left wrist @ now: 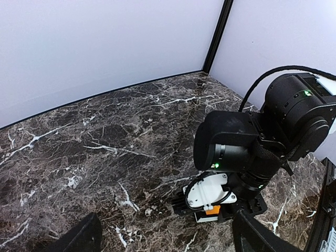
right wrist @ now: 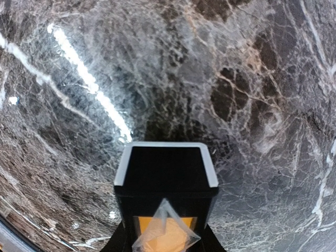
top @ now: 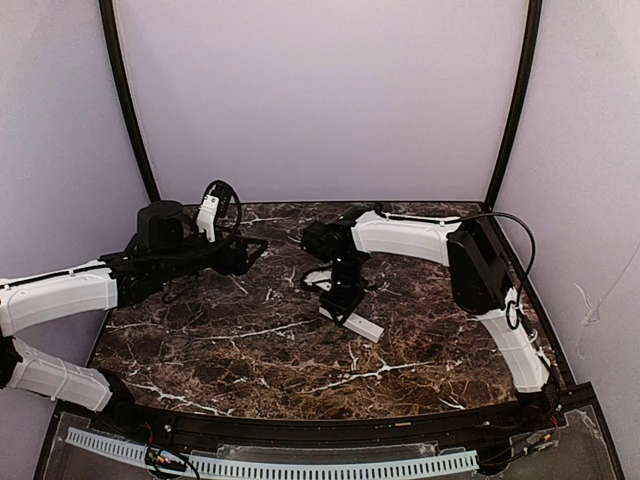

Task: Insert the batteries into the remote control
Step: Place the remote control at the center of the board.

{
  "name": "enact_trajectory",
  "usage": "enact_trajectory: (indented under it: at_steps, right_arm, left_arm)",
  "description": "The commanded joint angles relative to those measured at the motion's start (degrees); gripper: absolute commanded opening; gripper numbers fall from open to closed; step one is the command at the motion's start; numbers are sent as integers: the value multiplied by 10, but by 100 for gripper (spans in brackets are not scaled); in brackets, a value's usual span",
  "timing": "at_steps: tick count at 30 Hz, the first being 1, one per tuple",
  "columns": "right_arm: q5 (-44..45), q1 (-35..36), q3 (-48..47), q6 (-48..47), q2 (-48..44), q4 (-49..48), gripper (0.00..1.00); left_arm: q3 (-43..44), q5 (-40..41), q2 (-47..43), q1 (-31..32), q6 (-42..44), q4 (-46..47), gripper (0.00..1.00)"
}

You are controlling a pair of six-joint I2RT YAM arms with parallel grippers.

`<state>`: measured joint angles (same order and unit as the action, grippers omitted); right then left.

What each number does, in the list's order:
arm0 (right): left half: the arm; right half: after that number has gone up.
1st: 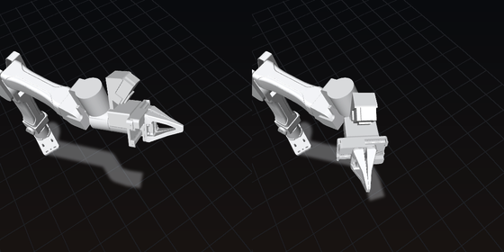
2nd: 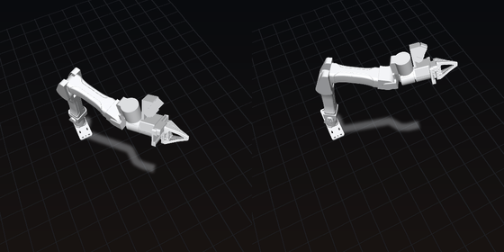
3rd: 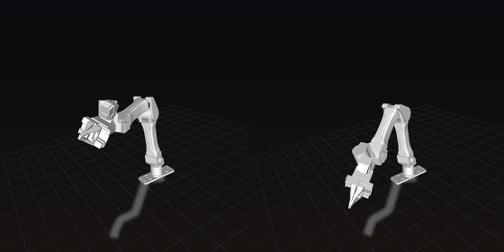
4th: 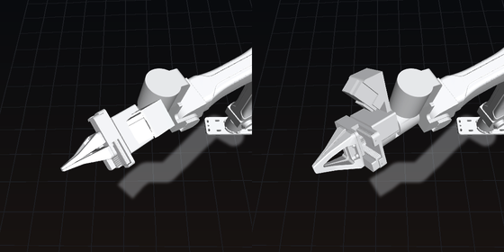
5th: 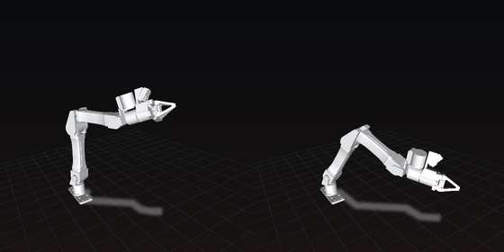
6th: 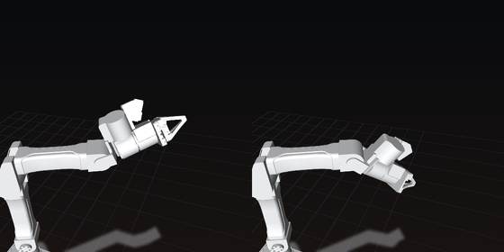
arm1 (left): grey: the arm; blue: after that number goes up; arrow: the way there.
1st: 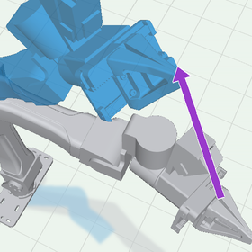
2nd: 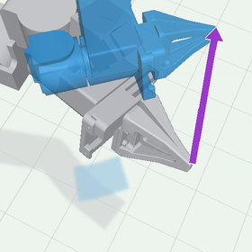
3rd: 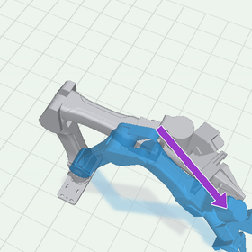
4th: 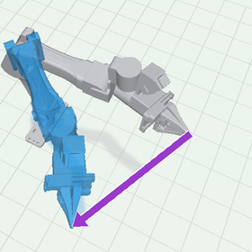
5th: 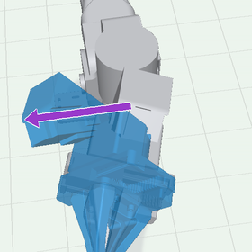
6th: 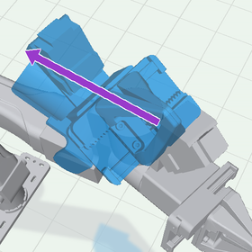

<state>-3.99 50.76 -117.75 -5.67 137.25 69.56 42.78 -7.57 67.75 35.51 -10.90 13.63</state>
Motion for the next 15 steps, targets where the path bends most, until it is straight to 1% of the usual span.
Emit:
enact_trajectory:
  at_steps: [1, 4, 9, 12, 15]
  right_arm:
    - [2, 4, 5, -6, 38, -52, 21]
    - [-2, 4, 13, -6, 30, -57, 31]
    - [-17, 3, 29, -4, 4, -74, 59]
    - [-46, -2, 49, -1, -32, -98, 65]
    - [-79, -17, 90, 10, -89, -134, 67]
  left_arm:
    - [-9, 2, -5, -4, 1, 8, 86]
    - [-7, 3, -6, -4, 1, 7, 87]
    - [-6, 4, -7, -4, 1, 3, 87]
    - [-6, 4, -5, -4, -2, 2, 87]
    - [-8, 6, -6, -4, -6, 1, 87]
